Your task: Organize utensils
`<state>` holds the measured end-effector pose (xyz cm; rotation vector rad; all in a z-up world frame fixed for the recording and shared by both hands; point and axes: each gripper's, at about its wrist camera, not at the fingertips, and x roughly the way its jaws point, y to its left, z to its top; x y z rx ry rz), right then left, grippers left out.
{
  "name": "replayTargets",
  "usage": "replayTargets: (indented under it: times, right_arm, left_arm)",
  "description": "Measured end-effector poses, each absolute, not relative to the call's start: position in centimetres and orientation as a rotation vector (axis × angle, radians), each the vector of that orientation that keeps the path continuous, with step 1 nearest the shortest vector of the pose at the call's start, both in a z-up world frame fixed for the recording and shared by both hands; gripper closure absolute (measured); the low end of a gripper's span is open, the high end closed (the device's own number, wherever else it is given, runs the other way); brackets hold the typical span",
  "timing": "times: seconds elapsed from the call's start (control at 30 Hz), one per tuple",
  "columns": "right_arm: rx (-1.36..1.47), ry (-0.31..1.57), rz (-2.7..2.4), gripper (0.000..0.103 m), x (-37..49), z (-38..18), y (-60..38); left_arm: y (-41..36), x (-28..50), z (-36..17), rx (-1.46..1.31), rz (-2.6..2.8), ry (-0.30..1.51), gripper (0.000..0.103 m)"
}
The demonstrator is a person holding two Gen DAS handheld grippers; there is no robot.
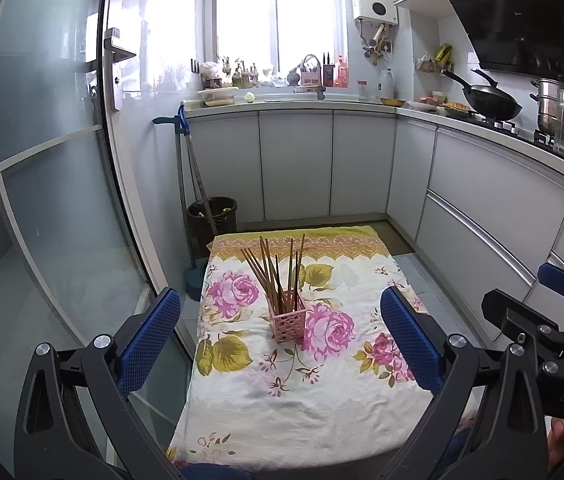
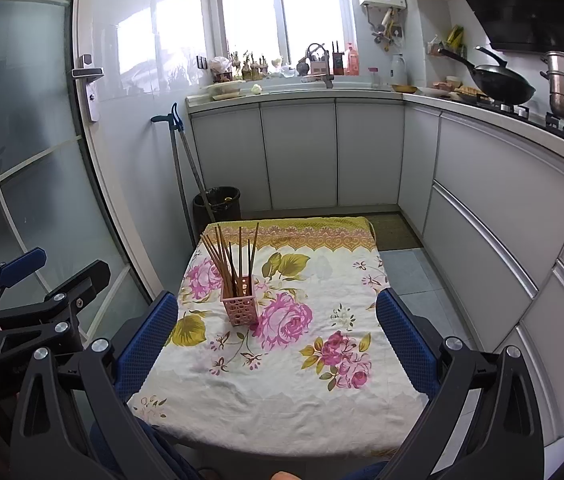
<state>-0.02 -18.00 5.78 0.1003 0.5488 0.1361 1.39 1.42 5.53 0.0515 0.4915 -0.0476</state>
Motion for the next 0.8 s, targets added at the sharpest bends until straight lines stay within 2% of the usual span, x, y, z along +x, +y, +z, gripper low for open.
replayTargets:
  times: [0.8]
  right_arm:
    - [0.103, 0.552, 0.138, 0.006, 0.2, 5.64, -17.98]
  left_arm:
    - [1.53, 1.56, 5.41, 0.054, -0.053, 0.497, 0.007]
